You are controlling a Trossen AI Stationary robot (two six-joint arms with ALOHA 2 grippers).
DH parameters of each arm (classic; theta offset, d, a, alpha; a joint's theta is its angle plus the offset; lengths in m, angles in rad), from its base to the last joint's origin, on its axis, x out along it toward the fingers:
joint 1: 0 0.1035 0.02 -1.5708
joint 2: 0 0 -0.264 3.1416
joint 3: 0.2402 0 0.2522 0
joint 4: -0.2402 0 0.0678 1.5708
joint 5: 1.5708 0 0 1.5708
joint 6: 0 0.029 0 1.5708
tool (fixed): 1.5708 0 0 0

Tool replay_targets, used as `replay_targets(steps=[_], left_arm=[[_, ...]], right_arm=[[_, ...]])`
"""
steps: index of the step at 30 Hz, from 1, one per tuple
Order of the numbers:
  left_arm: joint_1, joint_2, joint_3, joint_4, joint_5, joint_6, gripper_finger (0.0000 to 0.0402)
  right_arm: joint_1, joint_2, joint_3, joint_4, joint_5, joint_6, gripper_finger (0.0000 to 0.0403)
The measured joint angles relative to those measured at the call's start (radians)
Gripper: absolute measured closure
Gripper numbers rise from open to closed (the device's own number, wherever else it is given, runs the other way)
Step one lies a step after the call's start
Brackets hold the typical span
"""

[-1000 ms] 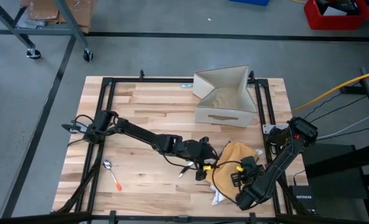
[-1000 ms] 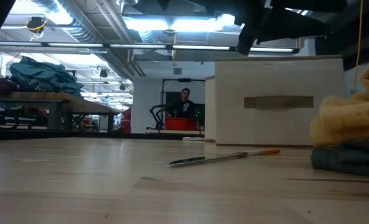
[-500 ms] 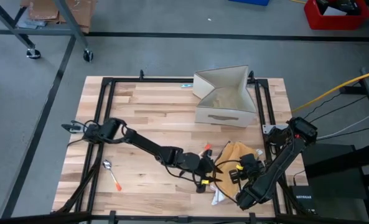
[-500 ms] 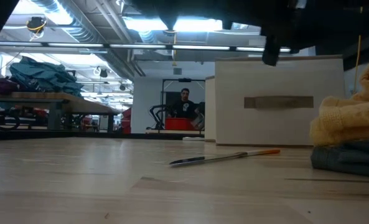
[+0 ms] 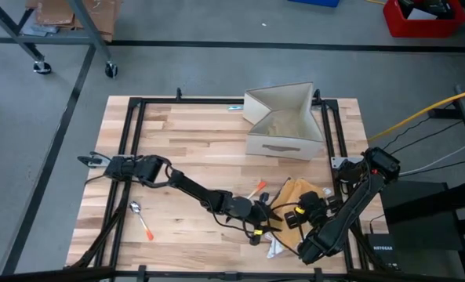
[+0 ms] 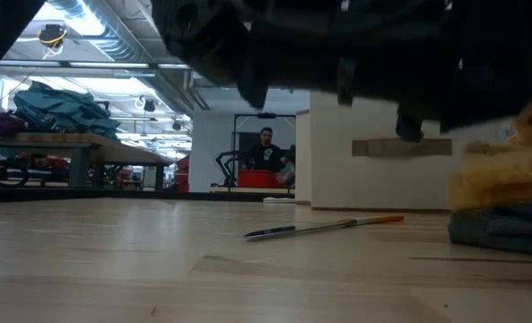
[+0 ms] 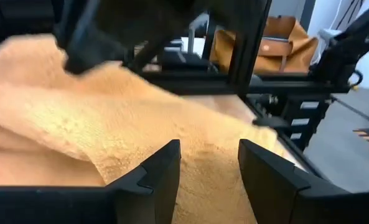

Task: Fold towel
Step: Stack the orange kitchen towel onto of the white kitchen towel

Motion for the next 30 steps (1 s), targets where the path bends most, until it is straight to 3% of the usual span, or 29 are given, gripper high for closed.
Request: replay_targets(steps=[11,16,22,30], left_arm=[[0.005,0.024,0.002,-0.103,0.000,-0.106,0.0247],[0.009,0.022,0.005,-0.218,0.000,-0.197,0.0247],[0.022,0.017,0.008,-0.316,0.022,-0.331,0.0247],[0.038,0.007,0.005,-0.514,0.024,-0.287,0.0247]], right_arm=[[0.000,0.000,0.001,0.000,0.002,-0.004,0.0226],[0.000,-0.001,0.052,0.000,-0.028,-0.121,0.0226],[0.000,-0.001,0.117,0.000,0.023,-0.278,0.0226],[0.000,-0.002,0.128,0.000,0.064,-0.441,0.0226]])
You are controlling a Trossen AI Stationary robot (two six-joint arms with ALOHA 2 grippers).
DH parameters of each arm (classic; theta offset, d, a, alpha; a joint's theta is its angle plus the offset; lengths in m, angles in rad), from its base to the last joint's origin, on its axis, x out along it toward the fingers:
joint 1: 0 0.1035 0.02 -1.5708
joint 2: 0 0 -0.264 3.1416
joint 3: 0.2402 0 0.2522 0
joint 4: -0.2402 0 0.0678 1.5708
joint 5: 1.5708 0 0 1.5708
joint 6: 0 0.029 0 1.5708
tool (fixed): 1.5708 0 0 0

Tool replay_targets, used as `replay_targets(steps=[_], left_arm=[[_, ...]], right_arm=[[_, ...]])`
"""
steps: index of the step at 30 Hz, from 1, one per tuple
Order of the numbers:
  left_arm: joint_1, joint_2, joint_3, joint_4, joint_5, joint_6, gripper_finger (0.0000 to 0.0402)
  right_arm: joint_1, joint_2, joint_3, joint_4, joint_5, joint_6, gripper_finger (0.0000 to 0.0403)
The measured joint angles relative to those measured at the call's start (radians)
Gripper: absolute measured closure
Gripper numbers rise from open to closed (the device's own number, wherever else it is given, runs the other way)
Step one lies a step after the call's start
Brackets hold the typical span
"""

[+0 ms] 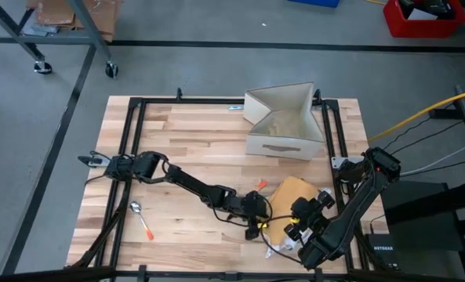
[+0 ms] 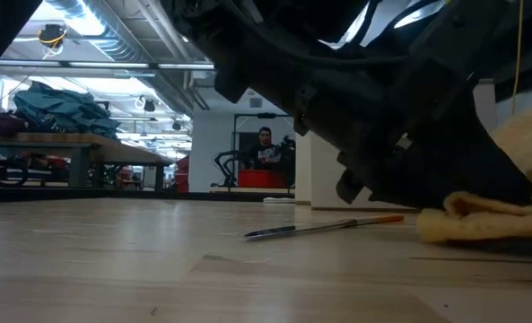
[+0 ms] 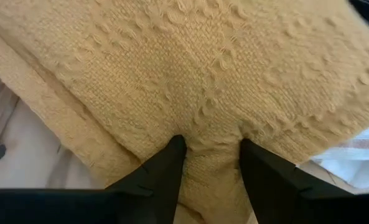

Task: Fold towel
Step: Stack the orange kitchen towel onto of the white kitchen towel

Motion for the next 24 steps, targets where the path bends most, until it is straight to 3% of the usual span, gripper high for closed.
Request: replay_targets(steps=[4,11,14,18,24], left_arm=[[0.005,-0.021,-0.004,0.046,0.003,0.006,0.0247],[-0.020,-0.087,-0.008,0.096,-0.007,0.115,0.0247],[-0.040,-0.122,-0.008,0.110,-0.007,0.163,0.0247],[-0.070,-0.158,-0.008,0.101,-0.006,0.216,0.0247],[-0.112,-0.234,-0.007,-0.019,-0.007,0.270,0.0247]], right_arm=[[-0.014,0.000,0.000,0.000,0.003,0.001,0.0226],[-0.019,0.000,0.000,0.000,-0.149,0.014,0.0226],[-0.018,0.000,-0.005,0.000,-0.165,0.052,0.0226],[-0.018,-0.001,-0.065,0.002,-0.168,0.088,0.0226],[-0.018,-0.001,-0.193,0.002,-0.269,0.134,0.0226]])
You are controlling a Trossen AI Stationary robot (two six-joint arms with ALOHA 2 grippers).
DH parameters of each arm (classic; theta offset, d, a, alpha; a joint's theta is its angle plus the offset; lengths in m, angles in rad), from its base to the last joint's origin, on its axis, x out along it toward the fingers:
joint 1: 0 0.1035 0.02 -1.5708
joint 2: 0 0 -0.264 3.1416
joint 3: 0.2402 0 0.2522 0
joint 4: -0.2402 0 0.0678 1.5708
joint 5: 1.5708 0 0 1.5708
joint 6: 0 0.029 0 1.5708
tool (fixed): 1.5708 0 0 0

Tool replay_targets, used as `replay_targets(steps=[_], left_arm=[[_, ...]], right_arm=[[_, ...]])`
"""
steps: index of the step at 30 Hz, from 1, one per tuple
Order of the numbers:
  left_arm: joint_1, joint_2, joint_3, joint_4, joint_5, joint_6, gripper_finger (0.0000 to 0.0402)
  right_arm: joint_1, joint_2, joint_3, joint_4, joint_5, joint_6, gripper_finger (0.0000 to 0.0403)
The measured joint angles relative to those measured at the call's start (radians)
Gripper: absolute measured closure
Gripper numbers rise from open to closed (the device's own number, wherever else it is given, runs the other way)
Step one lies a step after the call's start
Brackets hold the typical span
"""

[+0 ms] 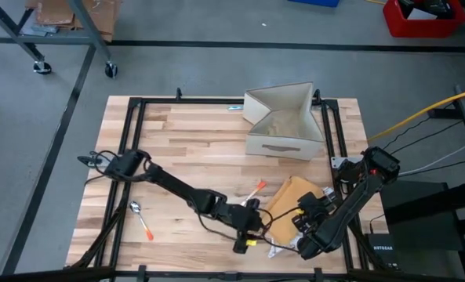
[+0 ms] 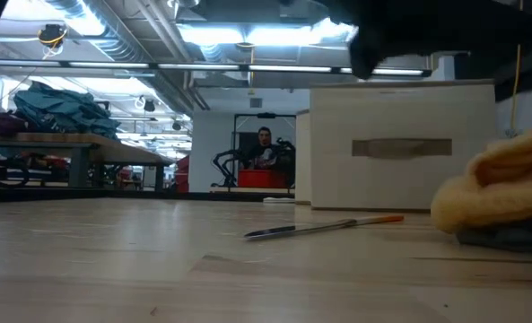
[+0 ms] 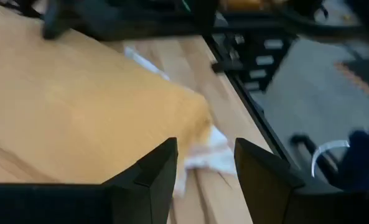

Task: Fold towel
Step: Stack the orange kitchen towel onto of the white kitchen towel, then adjust the kitchen towels

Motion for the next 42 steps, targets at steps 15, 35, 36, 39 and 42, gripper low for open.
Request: replay_targets(steps=[15,35,36,39,42], left_arm=[[-0.037,-0.076,0.002,-0.261,-0.003,-0.007,0.0247],[-0.047,-0.290,0.002,-0.791,-0.008,-0.069,0.0247],[-0.049,-0.296,0.003,-0.806,-0.009,-0.084,0.0247],[-0.057,-0.316,0.002,-0.862,-0.010,-0.148,0.0247],[-0.076,-0.330,0.003,-0.896,-0.019,-0.217,0.0247]], right_arm=[[0.000,-0.013,-0.287,0.530,-0.026,0.031,0.0226],[-0.208,0.049,-0.252,1.278,0.310,-0.087,0.0226],[-0.227,0.051,-0.252,1.302,0.310,-0.136,0.0226],[-0.271,0.041,-0.252,1.325,0.308,-0.272,0.0226],[-0.293,-0.006,-0.253,1.313,0.311,-0.362,0.0226]])
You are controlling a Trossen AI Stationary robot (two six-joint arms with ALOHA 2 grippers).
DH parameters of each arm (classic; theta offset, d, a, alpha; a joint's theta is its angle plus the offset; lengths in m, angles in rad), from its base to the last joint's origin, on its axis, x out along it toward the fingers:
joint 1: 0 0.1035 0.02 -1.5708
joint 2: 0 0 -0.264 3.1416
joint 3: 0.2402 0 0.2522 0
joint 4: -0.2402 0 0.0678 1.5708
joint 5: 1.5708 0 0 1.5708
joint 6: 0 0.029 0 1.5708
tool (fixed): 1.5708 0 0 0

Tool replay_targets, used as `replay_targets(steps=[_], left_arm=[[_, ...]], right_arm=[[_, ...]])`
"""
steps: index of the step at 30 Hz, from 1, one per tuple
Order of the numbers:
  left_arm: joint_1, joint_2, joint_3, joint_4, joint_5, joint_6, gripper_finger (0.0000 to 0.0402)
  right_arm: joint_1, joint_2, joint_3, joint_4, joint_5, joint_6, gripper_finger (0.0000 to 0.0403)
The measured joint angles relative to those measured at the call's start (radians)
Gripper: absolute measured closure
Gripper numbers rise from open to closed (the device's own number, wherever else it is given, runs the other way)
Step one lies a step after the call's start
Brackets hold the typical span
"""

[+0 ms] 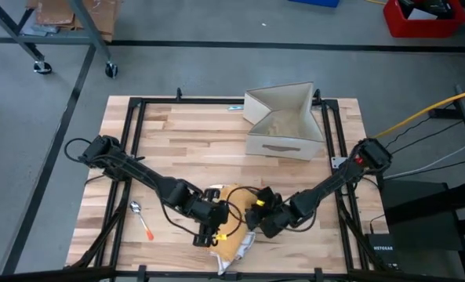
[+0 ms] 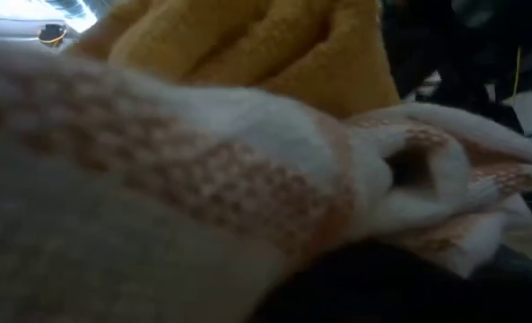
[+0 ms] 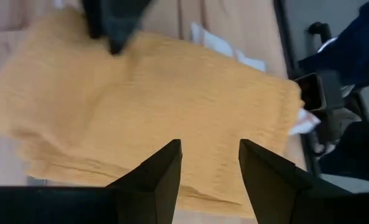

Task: Fold towel
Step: Adjust the kitchen towels

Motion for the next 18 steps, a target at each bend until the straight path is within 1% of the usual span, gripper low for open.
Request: replay_targets(steps=[4,8,10,12,14,18], left_arm=[[-0.036,-0.001,-0.001,0.021,0.000,-0.042,0.0247],[-0.063,0.008,-0.023,0.119,-0.011,-0.074,0.0247],[-0.069,0.010,-0.048,0.199,-0.032,-0.105,0.0247],[-0.069,0.010,-0.067,0.267,-0.080,-0.142,0.0247],[-0.067,0.010,-0.073,0.287,-0.106,-0.178,0.0247],[-0.056,0.015,-0.087,0.288,-0.110,-0.189,0.0247]], right_arm=[[0.003,-0.079,0.000,-0.018,0.015,-0.089,0.0226],[0.004,-0.139,0.002,-0.022,0.024,-0.147,0.0226],[0.003,-0.149,0.002,-0.017,0.037,-0.164,0.0226],[0.001,-0.150,0.002,0.002,0.043,-0.168,0.0226],[-0.006,-0.146,0.002,0.026,0.038,-0.170,0.0226],[-0.008,-0.136,0.002,0.035,0.024,-0.170,0.0226]])
